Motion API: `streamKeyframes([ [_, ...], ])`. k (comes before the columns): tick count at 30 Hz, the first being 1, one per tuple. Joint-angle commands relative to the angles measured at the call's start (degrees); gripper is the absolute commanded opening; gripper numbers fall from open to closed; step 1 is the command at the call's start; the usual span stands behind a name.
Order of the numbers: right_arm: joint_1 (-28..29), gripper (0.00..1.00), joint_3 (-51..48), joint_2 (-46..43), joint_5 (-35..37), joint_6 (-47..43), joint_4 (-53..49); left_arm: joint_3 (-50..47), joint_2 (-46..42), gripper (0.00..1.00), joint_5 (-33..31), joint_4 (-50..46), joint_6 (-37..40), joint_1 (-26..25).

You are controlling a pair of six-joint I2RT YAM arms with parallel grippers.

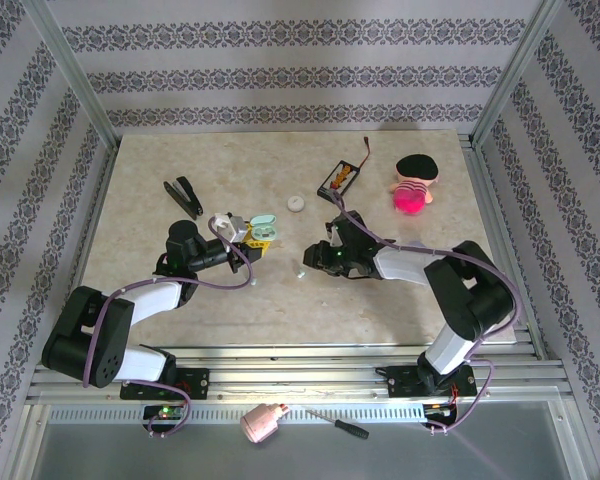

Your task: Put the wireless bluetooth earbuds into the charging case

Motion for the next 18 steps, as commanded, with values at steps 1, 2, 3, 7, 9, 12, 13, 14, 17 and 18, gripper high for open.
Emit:
streamKeyframes([
  [1, 1.3, 0.37, 1.6, 2.0, -2.1, 0.8, 1.9, -0.2, 0.7, 0.18, 1.8, 2.5, 0.8, 0.6],
  [2, 1.5, 0.37, 1.8, 2.7, -2.4, 0.9, 2.1, -0.2, 0.8, 0.18, 1.8, 2.6, 0.7, 0.6],
  [3, 1.6, 0.37, 2.0, 3.0, -2.6, 0.8, 2.2, -0.3, 0.7, 0.18, 1.8, 2.6, 0.6, 0.6],
  [7, 1.8, 0.37, 2.2, 4.2, -2.7, 0.5, 2.7, -0.3, 0.6, 0.18, 2.0, 2.5, 0.7, 0.6],
  [9, 1.9, 0.37, 2.3, 4.7, -3.0, 0.5, 2.9, -0.3, 0.6, 0.18, 2.0, 2.5, 0.8, 0.6],
  [12, 2.1, 0.36, 2.6, 5.4, -3.2, 0.3, 3.1, -0.3, 0.5, 0.18, 2.0, 2.5, 0.7, 0.6],
  [13, 2.1, 0.36, 2.6, 5.7, -3.4, 0.3, 3.3, -0.3, 0.6, 0.18, 2.1, 2.5, 0.8, 0.6],
  [14, 2.1, 0.36, 2.7, 6.0, -3.8, 0.4, 3.5, -0.2, 0.7, 0.18, 2.1, 2.6, 0.7, 0.6],
  [17, 2.2, 0.36, 2.8, 6.4, -4.3, 0.3, 3.9, -0.2, 0.7, 0.18, 2.1, 2.6, 0.7, 0.6],
  [18, 2.2, 0.36, 2.9, 6.5, -4.5, 0.3, 4.0, -0.2, 0.7, 0.18, 2.3, 2.6, 0.7, 0.6],
])
